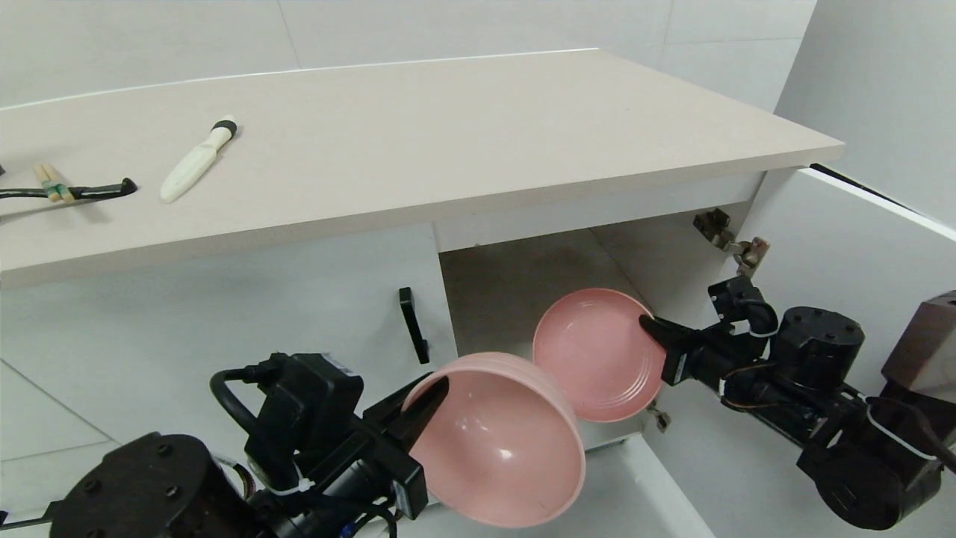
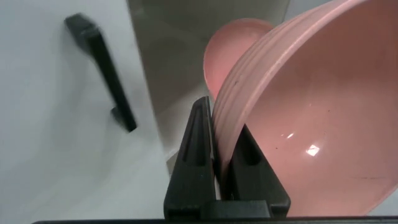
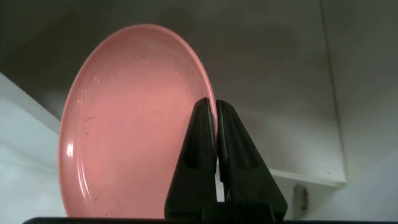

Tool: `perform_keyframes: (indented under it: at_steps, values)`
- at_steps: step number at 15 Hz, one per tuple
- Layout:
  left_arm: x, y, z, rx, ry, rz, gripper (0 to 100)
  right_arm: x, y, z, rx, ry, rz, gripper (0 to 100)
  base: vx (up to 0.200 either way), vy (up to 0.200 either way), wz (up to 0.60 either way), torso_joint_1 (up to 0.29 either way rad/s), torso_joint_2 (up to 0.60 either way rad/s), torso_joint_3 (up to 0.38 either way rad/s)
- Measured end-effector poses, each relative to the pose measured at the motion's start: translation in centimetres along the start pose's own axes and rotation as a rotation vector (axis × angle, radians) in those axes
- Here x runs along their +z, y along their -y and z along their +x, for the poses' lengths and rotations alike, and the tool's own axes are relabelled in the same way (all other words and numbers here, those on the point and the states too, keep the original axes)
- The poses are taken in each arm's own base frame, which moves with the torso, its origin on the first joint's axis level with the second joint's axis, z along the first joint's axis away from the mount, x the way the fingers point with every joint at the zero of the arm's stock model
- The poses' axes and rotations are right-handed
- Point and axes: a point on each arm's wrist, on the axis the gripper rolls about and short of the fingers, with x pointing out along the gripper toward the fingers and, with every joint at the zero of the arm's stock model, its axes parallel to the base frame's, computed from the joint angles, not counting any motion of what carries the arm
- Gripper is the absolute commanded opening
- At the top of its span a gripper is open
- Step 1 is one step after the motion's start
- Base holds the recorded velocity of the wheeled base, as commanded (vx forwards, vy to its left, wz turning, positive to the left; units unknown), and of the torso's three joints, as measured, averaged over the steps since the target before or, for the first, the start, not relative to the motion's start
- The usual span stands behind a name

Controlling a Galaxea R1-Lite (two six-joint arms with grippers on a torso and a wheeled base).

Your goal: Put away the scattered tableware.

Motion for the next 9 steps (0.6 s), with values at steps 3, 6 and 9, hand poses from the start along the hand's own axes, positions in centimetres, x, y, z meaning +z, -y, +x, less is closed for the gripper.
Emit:
perform_keyframes:
  at_steps: [3, 6, 9]
  values:
    - [-0.5, -0.9, -0.6, 0.033, -0.032, 0.019, 0, -0.9, 0.3, 1.2, -0.039, -0.004, 0.007, 0, 0.000, 0.000, 0.00, 0.000, 0.00, 0.000]
    - [-0.8, -1.3, -1.3, 0.046, -0.053, 0.085, 0, -1.3, 0.8, 2.9, -0.094, 0.026, 0.043, 0, 0.000, 0.000, 0.00, 0.000, 0.00, 0.000]
    - [-0.9, -1.5, -1.6, 0.054, -0.060, 0.093, 0, -1.9, 0.9, 4.1, -0.101, 0.039, 0.099, 0, 0.000, 0.000, 0.00, 0.000, 0.00, 0.000]
